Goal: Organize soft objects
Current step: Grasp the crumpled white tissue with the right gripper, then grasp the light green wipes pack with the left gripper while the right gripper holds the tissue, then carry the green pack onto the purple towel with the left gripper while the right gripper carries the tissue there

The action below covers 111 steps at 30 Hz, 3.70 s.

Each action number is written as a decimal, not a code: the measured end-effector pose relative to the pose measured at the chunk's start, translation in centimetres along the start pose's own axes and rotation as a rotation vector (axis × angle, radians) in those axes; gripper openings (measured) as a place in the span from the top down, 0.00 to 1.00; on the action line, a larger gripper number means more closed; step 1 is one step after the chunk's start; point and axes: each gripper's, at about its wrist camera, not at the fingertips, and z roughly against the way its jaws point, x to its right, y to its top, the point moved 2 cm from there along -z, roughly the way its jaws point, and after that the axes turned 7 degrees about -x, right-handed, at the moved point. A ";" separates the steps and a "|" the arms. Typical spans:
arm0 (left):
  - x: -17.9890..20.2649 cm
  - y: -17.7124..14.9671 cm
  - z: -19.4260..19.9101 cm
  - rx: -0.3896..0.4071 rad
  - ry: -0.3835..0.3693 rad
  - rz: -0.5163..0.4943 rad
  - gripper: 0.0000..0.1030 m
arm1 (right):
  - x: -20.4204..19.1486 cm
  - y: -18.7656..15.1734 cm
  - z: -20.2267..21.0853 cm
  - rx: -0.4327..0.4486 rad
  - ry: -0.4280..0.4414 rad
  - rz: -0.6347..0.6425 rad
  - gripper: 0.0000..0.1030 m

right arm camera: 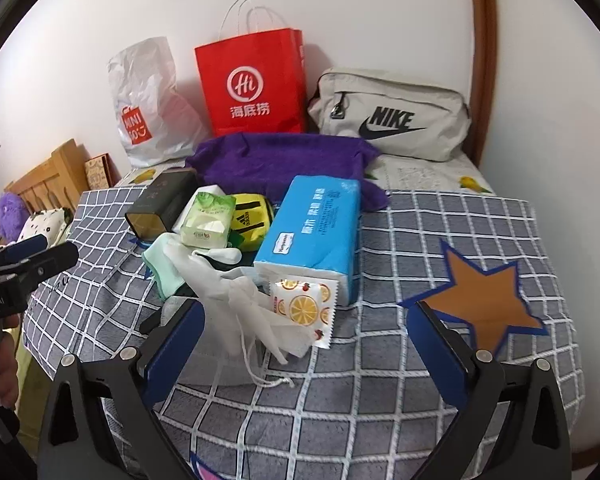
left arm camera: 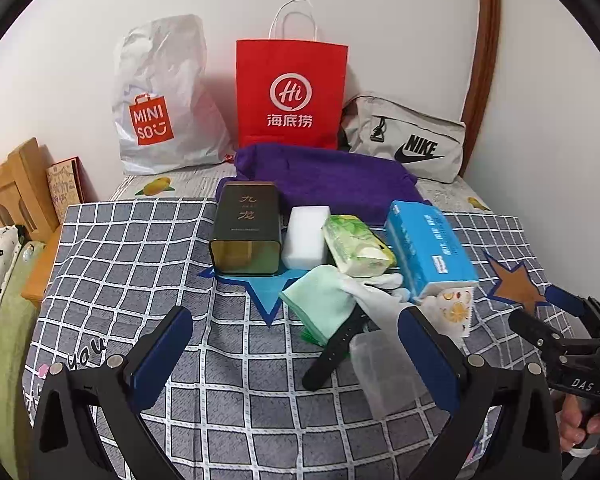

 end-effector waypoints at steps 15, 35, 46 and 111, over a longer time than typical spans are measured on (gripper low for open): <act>-2.3 0.2 -4.1 -0.062 -0.007 0.026 0.00 | -3.0 0.0 -6.9 -0.061 0.111 0.095 0.38; -0.3 2.5 -7.5 -0.101 -0.096 -0.024 0.00 | -3.2 0.5 -8.0 -0.115 0.142 0.114 0.77; 3.9 4.4 -10.9 -0.148 -0.085 -0.072 0.00 | 0.6 1.5 -5.7 -0.084 0.105 0.070 0.77; 2.2 11.5 -10.3 -0.134 -0.033 -0.072 0.49 | 3.7 8.7 -7.0 -0.065 0.193 0.052 0.76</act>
